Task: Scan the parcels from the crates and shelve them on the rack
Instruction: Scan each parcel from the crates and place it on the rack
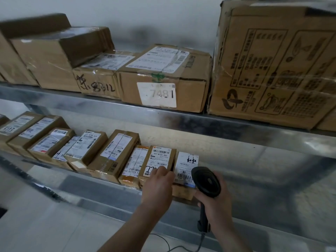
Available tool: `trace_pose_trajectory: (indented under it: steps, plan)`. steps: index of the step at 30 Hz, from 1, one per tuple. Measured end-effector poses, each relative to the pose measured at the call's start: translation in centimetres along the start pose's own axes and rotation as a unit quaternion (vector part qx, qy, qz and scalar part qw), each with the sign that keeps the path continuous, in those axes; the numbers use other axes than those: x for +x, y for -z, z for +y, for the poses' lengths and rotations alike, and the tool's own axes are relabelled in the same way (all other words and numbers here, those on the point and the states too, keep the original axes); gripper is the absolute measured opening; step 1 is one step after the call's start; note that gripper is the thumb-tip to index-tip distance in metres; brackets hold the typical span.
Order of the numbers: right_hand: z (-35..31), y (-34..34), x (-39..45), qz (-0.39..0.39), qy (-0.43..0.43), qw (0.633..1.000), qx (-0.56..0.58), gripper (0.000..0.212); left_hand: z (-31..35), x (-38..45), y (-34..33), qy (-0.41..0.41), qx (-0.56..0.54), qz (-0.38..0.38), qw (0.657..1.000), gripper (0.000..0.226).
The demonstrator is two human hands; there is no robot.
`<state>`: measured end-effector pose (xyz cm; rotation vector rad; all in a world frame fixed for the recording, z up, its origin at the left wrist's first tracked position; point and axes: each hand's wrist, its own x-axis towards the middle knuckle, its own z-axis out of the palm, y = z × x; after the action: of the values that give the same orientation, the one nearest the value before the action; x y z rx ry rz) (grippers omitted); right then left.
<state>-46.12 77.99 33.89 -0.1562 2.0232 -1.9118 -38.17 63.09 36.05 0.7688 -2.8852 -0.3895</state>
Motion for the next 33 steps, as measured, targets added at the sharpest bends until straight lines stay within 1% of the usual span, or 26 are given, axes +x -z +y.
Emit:
trace_pose_trajectory:
  steps: [3, 7, 9, 14, 18, 20, 22, 27, 33]
  plan:
    - [-0.1, 0.3, -0.7, 0.015, 0.007, 1.000, -0.007, 0.080, -1.1, -0.8, 0.5, 0.000, 0.019, 0.013, 1.000, 0.031]
    - [-1.0, 0.3, -2.7, 0.037, 0.027, 0.999, -0.011, 0.080, -2.9, -2.1, 1.5, -0.003, 0.026, 0.030, 0.999, 0.047]
    - [-1.6, 0.0, -3.9, 0.026, 0.049, 0.998, -0.024, 0.075, -3.6, -2.8, 2.2, 0.007, 0.023, 0.031, 0.999, 0.051]
    - [-3.7, -2.5, -7.1, -0.020, 0.092, 0.994, -0.046, 0.072, -6.6, -5.1, 4.2, 0.015, 0.032, 0.058, 0.998, 0.058]
    - [-4.8, -6.9, -10.6, -0.071, 0.108, 0.990, -0.062, 0.086, -10.5, -8.1, 6.9, 0.024, 0.040, 0.078, 0.996, 0.067]
    - [-5.2, -9.8, -12.7, -0.100, 0.120, 0.985, -0.071, 0.089, -13.3, -10.0, 8.5, 0.034, 0.057, 0.085, 0.994, 0.074]
    - [-5.4, -12.6, -14.8, -0.125, 0.128, 0.981, -0.069, 0.089, -16.3, -12.1, 10.1, 0.053, 0.057, 0.089, 0.993, 0.078]
    - [-5.9, -20.6, -20.9, -0.192, 0.142, 0.969, -0.068, 0.085, -24.8, -18.0, 14.3, 0.118, 0.093, 0.094, 0.984, 0.077]
    - [-6.1, -29.7, -27.4, -0.263, 0.160, 0.949, -0.064, 0.086, -34.5, -25.3, 19.1, 0.207, 0.104, 0.089, 0.969, 0.082]
